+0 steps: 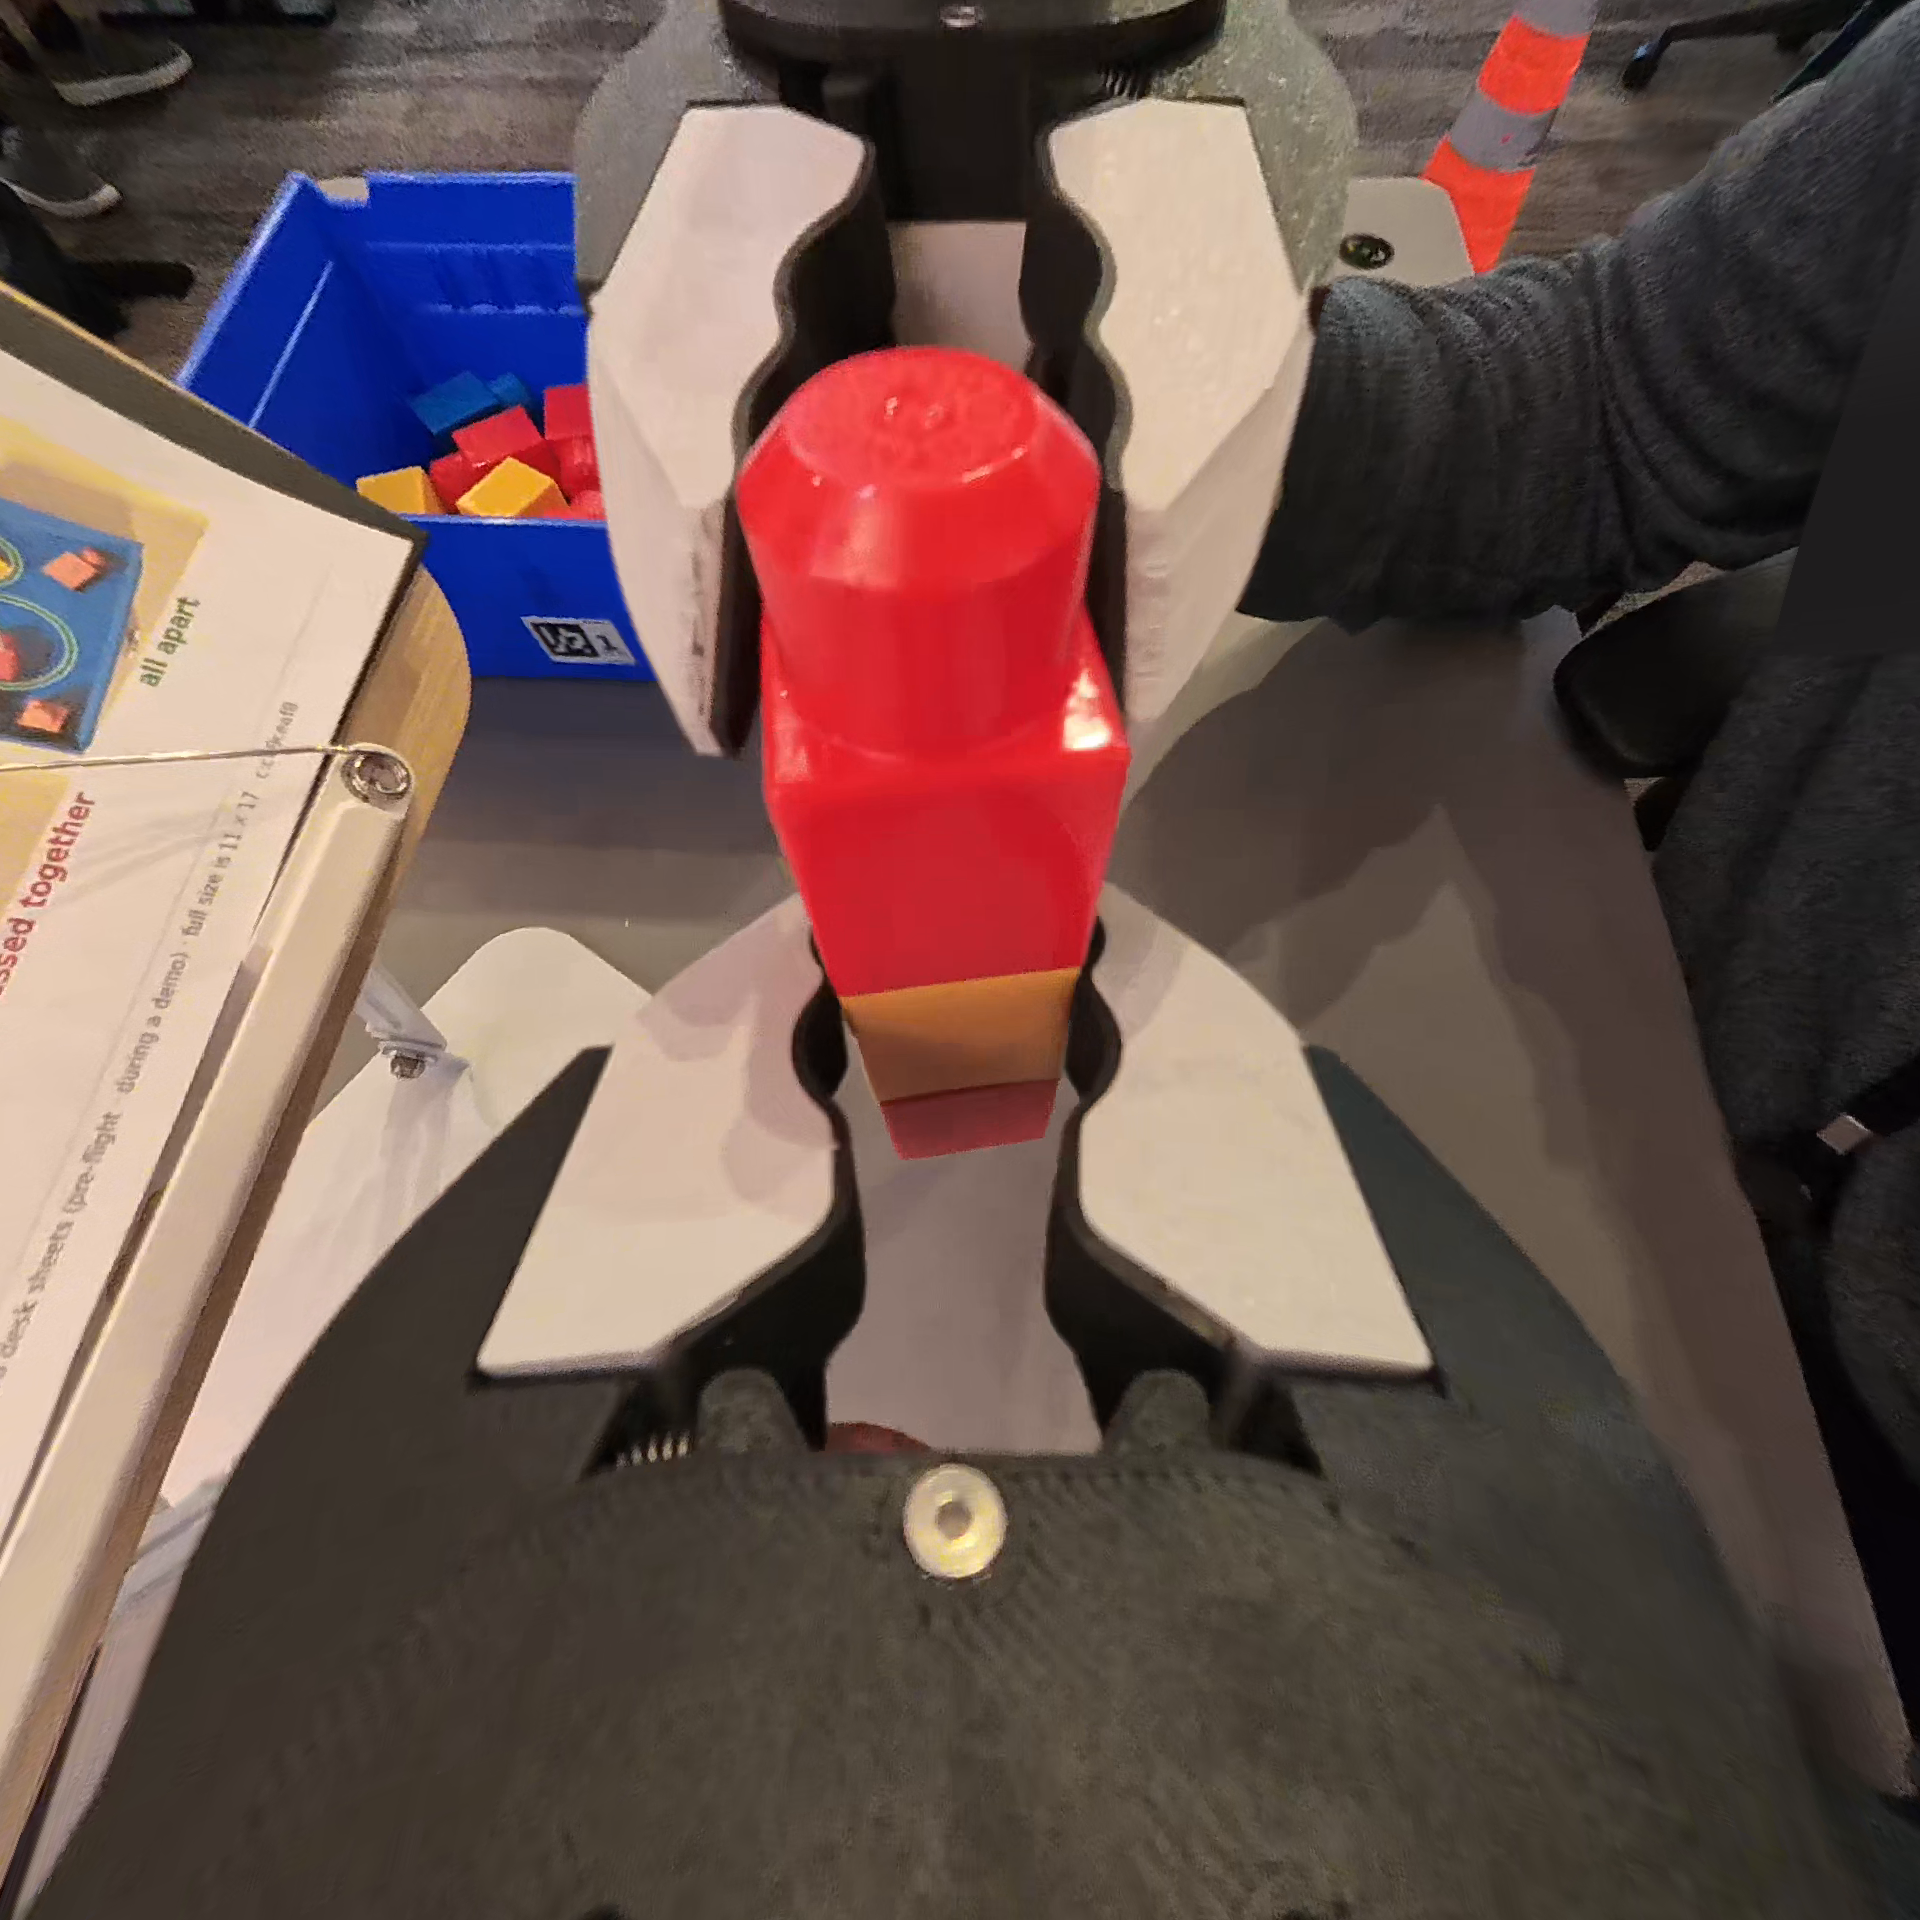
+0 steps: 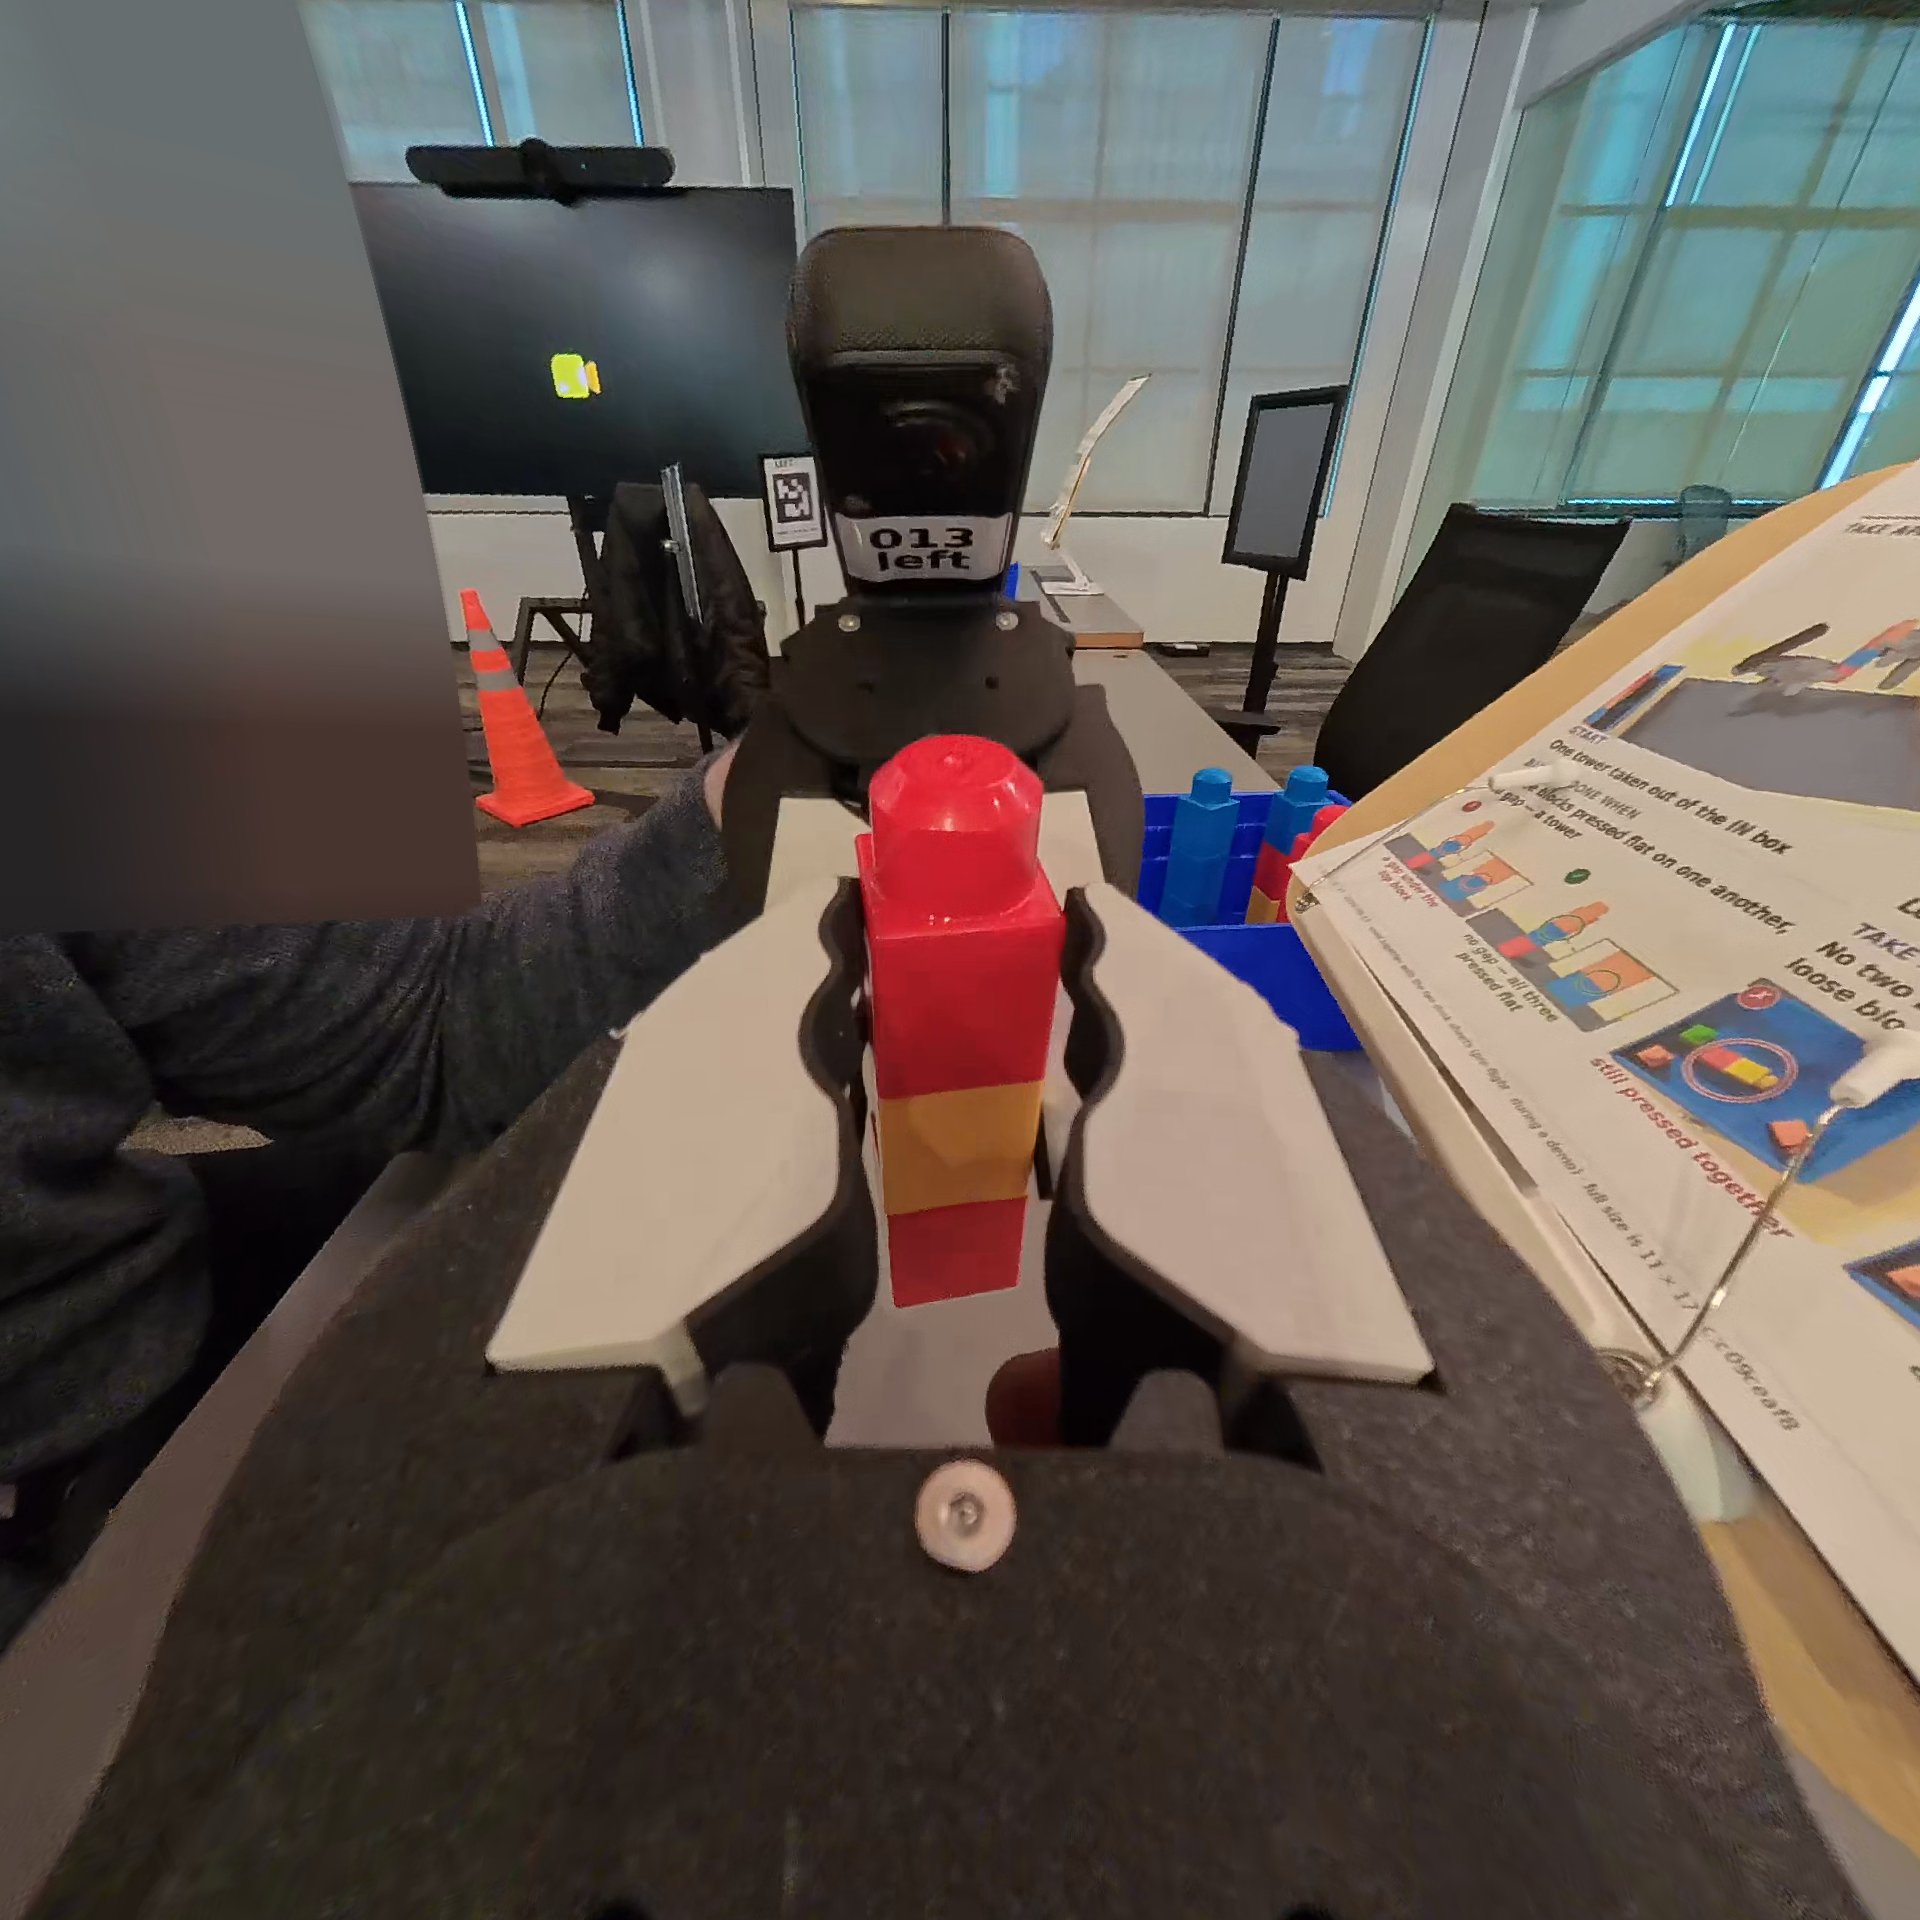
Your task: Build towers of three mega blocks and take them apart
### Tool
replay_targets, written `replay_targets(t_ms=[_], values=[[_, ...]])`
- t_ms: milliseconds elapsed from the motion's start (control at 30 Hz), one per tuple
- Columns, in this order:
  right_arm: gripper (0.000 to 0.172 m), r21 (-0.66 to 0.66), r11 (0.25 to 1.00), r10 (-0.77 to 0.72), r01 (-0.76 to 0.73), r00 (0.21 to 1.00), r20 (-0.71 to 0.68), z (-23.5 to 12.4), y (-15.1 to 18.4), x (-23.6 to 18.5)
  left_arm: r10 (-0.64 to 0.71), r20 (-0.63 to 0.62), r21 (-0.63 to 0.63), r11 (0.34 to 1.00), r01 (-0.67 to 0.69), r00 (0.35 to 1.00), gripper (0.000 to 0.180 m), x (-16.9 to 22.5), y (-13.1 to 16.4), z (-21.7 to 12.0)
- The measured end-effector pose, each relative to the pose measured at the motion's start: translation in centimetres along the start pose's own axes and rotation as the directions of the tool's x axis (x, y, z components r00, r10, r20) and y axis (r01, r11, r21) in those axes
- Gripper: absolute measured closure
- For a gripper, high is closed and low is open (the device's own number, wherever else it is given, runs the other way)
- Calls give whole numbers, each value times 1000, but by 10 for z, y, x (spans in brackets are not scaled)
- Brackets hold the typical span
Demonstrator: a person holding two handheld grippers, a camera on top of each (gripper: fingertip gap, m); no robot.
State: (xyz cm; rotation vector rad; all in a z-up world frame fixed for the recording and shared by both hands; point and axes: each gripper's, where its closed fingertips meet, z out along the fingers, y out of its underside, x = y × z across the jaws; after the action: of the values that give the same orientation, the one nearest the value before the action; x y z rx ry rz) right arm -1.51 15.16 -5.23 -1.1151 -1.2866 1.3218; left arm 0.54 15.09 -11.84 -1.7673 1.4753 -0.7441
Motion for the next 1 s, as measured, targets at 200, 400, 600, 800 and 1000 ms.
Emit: replay_targets(t_ms=[200,400,600,800,1000], values=[[124,-96,995,-28,29,999,18,-2,10,-3,9,-1,-53,999,-9,1000,142,0,7,10],[135,-92,991,-103,100,994,-31,-7,-2,-3,3,-1,-62,998,-3,1000,143,3,5,14],[135,-22,997,-83,80,963,-257,-72,-44,39,77,41,-162,984,-70,996,142,6,15,12],[135,-303,950,-159,-76,717,-678,-200,-9,125,58,63,-133,990,-50,996,142,0,8,11],[121,-381,918,-228,-106,645,-729,-220,-7,130,44,45,-93,995,-39,998,142,2,-4,22]])
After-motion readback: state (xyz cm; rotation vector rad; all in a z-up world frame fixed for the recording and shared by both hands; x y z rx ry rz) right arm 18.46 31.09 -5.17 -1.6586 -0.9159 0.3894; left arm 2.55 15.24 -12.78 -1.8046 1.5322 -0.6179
